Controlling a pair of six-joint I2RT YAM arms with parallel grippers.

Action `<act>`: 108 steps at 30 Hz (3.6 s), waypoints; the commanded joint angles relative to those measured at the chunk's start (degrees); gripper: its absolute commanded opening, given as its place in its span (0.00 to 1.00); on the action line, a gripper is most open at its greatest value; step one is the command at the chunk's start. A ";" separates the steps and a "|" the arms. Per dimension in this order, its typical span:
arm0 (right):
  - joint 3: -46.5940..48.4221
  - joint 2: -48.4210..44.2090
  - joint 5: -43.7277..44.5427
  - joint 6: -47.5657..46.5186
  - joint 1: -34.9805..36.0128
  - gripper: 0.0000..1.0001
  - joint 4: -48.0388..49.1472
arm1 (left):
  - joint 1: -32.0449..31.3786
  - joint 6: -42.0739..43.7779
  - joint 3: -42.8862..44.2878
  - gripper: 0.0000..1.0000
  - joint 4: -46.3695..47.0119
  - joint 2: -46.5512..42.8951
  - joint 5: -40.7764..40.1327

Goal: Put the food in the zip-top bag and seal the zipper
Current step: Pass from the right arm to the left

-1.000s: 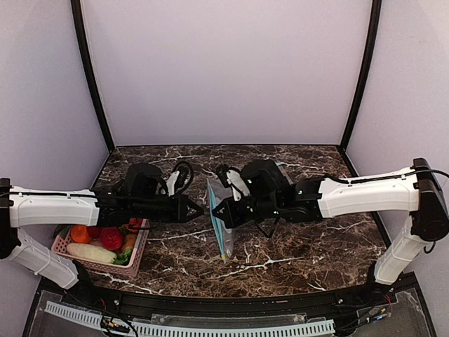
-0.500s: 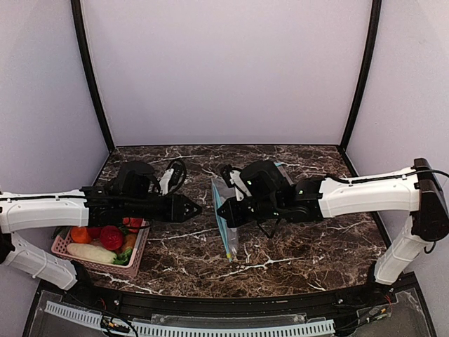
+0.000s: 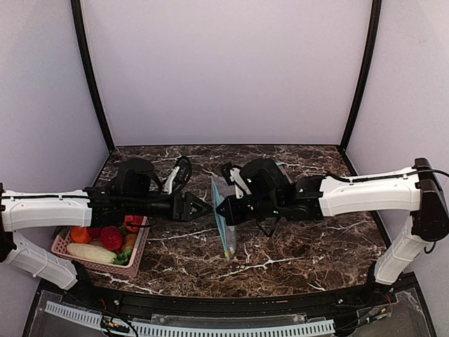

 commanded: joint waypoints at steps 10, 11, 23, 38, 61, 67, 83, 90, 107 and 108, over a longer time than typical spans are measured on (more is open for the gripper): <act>1.31 -1.65 0.23 0.83 0.72 0.00 1.20 | -0.82 -0.99 -0.17 0.64 -1.46 4.59 -2.38; 1.33 -1.62 0.14 0.84 0.77 0.00 1.24 | -0.84 -0.95 -0.02 0.63 -1.72 4.85 -2.52; 1.59 -1.26 -0.11 0.71 0.76 0.00 1.56 | -1.15 -0.23 2.81 0.58 -1.74 8.83 -2.46; 2.01 -0.78 -0.25 0.55 0.70 0.00 1.67 | -1.23 -1.19 3.44 0.60 0.58 10.88 -0.70; 1.87 -0.69 -0.91 0.83 0.68 0.00 1.68 | -1.38 -0.95 2.82 0.45 -4.53 9.65 -11.13; 1.52 -0.38 -0.80 1.09 0.63 0.00 1.69 | -1.36 -0.14 3.36 0.38 -5.46 9.04 -16.19; 8.56 2.23 -1.23 7.19 -0.48 0.00 -9.22 | -1.24 1.17 8.21 0.06 0.69 11.44 -9.94; 7.27 -0.89 -12.98 12.20 -6.33 0.00 -10.79 | -1.29 4.67 12.28 0.01 -5.56 10.84 -11.06; 3.47 -9.56 -18.58 12.94 -17.14 0.00 -18.16 | -0.18 12.83 19.28 0.01 -19.08 9.80 -7.90; 3.11 -9.94 -17.43 12.77 -17.12 0.00 -18.78 | -0.05 12.93 19.28 0.01 -19.51 9.70 -8.81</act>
